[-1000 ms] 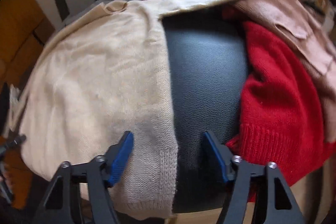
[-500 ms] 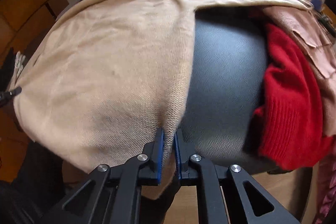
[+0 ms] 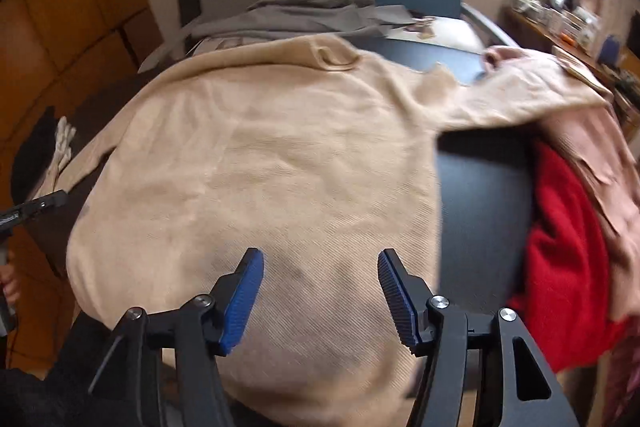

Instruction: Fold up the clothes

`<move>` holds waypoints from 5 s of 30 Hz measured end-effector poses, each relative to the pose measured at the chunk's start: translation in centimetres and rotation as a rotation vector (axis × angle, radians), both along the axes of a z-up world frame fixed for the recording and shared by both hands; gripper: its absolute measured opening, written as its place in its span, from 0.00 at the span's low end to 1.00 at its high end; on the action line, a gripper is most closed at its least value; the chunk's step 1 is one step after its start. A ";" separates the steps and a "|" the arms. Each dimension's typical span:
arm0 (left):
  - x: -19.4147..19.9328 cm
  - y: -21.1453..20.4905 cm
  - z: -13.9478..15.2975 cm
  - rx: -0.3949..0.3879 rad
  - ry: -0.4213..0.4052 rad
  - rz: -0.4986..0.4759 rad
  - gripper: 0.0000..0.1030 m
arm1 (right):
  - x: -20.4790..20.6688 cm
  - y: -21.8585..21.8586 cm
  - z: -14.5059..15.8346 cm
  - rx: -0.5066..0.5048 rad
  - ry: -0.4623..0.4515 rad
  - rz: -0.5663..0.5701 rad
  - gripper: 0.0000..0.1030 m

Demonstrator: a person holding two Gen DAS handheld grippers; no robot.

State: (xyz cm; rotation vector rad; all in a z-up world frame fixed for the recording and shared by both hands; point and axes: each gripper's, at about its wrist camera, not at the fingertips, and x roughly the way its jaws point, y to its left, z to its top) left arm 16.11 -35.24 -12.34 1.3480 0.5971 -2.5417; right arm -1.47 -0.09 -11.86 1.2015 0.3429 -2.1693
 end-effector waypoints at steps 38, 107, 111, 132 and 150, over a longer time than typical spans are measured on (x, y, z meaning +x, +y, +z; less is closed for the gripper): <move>-40.7 -1.5 -0.9 -0.186 -0.185 -0.881 0.56 | -6.7 -5.2 -4.7 -0.232 -0.149 0.034 0.74; -16.8 -4.4 -0.2 -0.051 0.117 -0.042 0.18 | -21.2 -7.7 1.4 -0.178 0.033 -0.188 0.93; -13.9 1.5 -2.0 -0.025 0.048 -0.128 0.18 | -19.9 0.6 3.6 -0.211 0.028 -0.363 0.93; -11.0 7.0 -2.5 -0.253 0.031 0.003 0.25 | -3.1 3.3 0.2 -0.191 -0.114 -0.181 0.30; 12.0 -0.7 -1.7 0.051 0.077 0.317 0.25 | 2.5 3.5 -1.2 -0.043 -0.082 -0.158 0.45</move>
